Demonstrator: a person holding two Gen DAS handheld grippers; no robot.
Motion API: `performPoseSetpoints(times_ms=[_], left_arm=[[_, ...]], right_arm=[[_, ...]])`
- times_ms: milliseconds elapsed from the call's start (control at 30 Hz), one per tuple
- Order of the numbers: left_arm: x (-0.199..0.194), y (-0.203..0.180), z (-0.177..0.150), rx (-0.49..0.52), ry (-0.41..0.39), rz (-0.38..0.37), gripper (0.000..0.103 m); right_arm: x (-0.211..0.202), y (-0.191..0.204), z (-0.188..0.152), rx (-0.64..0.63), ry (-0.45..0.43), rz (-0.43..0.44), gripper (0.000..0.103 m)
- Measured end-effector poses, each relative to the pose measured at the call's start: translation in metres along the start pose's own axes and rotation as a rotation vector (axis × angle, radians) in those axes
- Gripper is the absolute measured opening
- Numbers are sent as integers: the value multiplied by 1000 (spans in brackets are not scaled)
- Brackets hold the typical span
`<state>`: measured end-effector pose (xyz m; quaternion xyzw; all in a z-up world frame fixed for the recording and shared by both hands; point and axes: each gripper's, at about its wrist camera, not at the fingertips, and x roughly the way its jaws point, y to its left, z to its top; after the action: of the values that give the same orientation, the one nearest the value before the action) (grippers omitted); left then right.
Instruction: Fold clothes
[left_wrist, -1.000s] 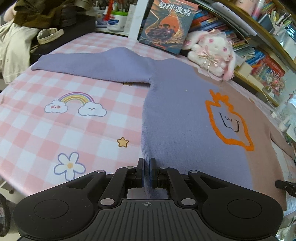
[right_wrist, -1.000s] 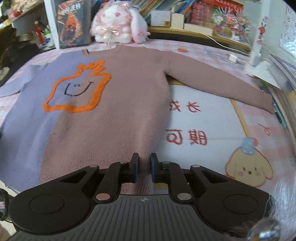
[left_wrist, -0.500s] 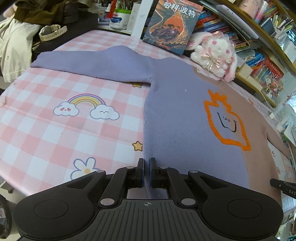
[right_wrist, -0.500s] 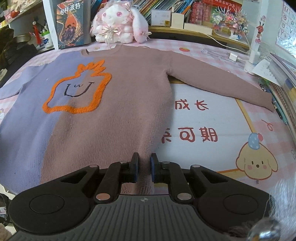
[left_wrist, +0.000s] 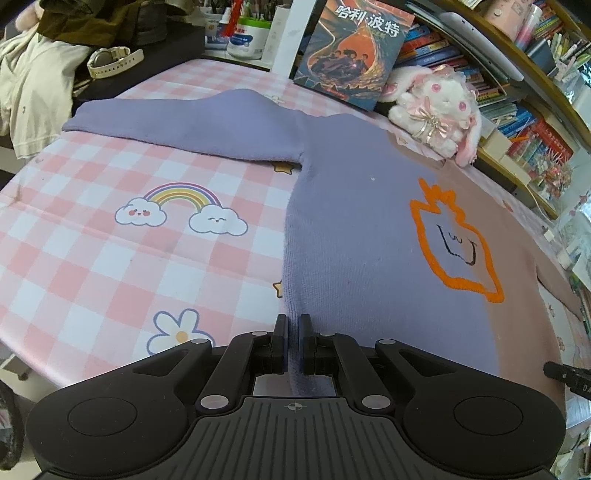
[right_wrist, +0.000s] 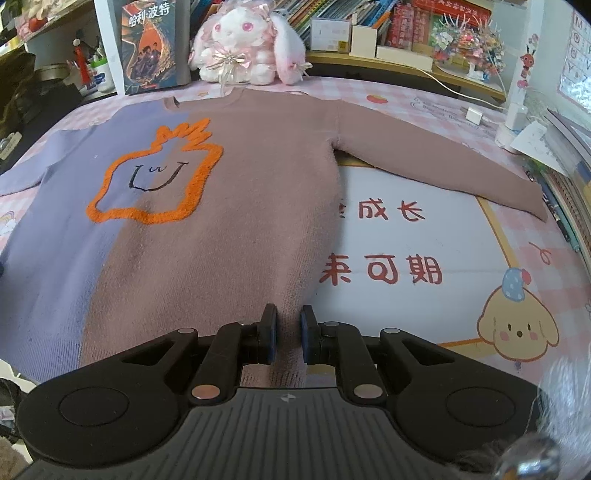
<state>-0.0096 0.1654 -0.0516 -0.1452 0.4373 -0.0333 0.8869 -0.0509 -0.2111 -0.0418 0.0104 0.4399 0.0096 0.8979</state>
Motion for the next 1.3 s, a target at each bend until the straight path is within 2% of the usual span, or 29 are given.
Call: performPoseSetpoints(times_ms=[400,500,533,600,800,867,933,1000,1133,1300], left_arm=[[2,-2,1,-7,-13,32,4],[1,-3,1,-14,-17,49,9],[0,-4,1,-19,-19,59,9],[-3,-7,1,-28,-24,77,10],[-18,-33,0,6,-93,106,30],[-22,-45,-3,21,-100,108,36],[-26,-56,-7,37,-101,109,40],[-28,-66,-13,52,-95,111,48],[-31,-82,-25,75,-76,115,52],[-29,-100,-34,132,-58,106,65]], right_arm=[[0,-3,-1,-7,-1,37,13],[-1,-5,-1,-4,3,41,21],[-1,-7,-1,1,5,45,27],[-4,-9,-1,-1,1,56,29],[-15,-8,-1,-43,-47,70,51],[-17,-7,-1,-62,-61,67,63],[-19,-8,-2,-75,-69,67,69],[-19,-10,-2,-82,-72,69,72],[-19,-12,-3,-85,-75,82,76],[-17,-6,-3,-98,-75,106,80]])
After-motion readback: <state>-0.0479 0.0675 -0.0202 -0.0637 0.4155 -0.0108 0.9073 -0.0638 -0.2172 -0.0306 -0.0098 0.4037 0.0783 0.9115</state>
